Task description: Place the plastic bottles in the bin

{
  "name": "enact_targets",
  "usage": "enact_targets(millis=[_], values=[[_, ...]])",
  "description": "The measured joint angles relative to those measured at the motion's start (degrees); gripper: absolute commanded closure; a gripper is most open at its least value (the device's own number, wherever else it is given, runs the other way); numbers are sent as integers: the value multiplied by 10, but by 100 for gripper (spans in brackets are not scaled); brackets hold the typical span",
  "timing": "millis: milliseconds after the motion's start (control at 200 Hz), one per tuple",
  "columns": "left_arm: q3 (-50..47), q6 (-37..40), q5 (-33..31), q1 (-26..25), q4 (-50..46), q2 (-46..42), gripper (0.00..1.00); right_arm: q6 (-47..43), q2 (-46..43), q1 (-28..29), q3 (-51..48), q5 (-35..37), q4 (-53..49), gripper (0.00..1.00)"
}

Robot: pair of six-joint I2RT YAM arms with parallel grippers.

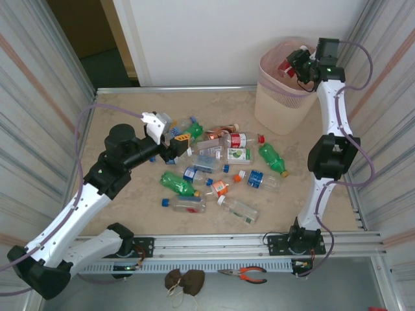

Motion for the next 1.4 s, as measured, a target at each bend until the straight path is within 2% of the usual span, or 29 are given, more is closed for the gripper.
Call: enact_targets(millis=[160,406,872,1097,1197,1403], values=[[-4,0,-7,0,0,2,33,4,22,19,59,49,-93,51],[-8,4,-9,1,25,25,33,-28,22,12,72,117,-192,49],[-8,4,-8,4,30,57,34,-197,22,-28,77,215,-250,53],[-8,4,-9,4,30,53,34,-273,22,-31,95,305,-265,53],[-8,4,-9,4,30,47,34,-301,22,-26,99,301,-263,52],[-8,4,-12,4,26,45,34,-353,30,1,107,228,-246,53]])
